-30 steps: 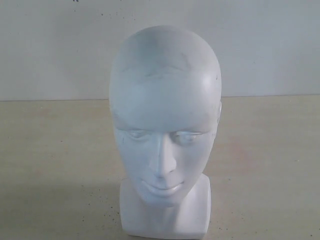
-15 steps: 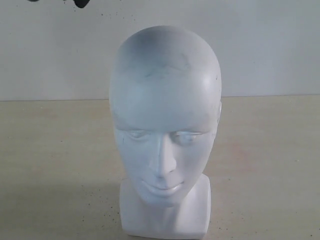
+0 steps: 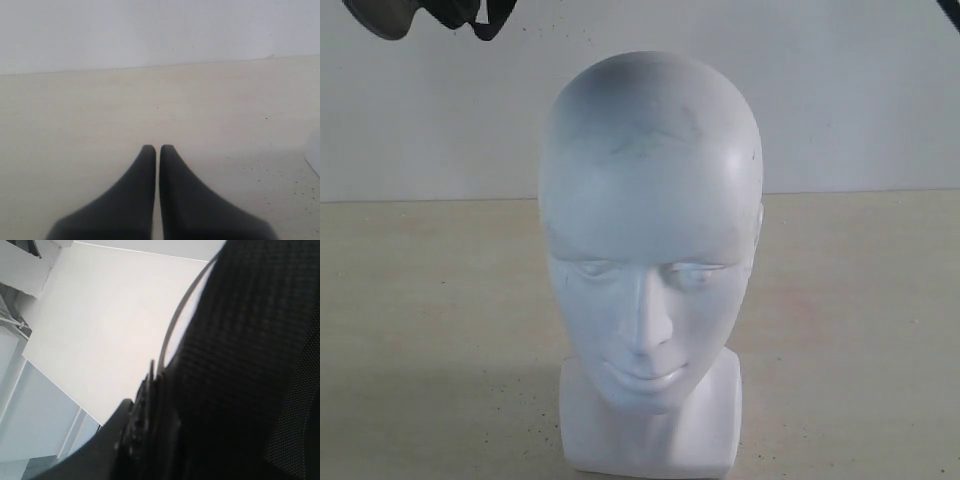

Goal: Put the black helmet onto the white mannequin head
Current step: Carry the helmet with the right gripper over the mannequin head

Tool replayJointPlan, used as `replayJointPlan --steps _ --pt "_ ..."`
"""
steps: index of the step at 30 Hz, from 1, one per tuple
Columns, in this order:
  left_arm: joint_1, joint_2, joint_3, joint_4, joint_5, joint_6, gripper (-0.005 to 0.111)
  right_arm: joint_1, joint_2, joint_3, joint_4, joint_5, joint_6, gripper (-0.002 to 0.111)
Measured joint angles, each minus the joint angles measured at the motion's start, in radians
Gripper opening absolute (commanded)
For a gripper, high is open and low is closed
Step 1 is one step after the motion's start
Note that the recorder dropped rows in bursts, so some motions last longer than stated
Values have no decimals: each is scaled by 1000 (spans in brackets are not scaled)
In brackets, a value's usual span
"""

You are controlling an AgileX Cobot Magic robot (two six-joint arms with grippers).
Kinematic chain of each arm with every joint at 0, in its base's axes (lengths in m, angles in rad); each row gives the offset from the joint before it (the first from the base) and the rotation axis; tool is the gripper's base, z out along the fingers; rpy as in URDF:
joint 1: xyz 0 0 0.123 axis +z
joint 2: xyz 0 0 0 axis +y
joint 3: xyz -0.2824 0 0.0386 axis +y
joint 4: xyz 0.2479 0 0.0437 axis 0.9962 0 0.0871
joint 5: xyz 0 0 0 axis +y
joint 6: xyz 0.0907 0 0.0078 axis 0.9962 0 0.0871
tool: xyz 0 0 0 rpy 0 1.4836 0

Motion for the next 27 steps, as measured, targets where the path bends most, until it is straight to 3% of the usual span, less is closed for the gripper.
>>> replayJointPlan --steps 13,27 --pt "0 0 0 0 0 0 4 -2 17 0 87 6 6 0" --pt "0 0 0 0 0 0 4 -159 4 0 33 0 9 0"
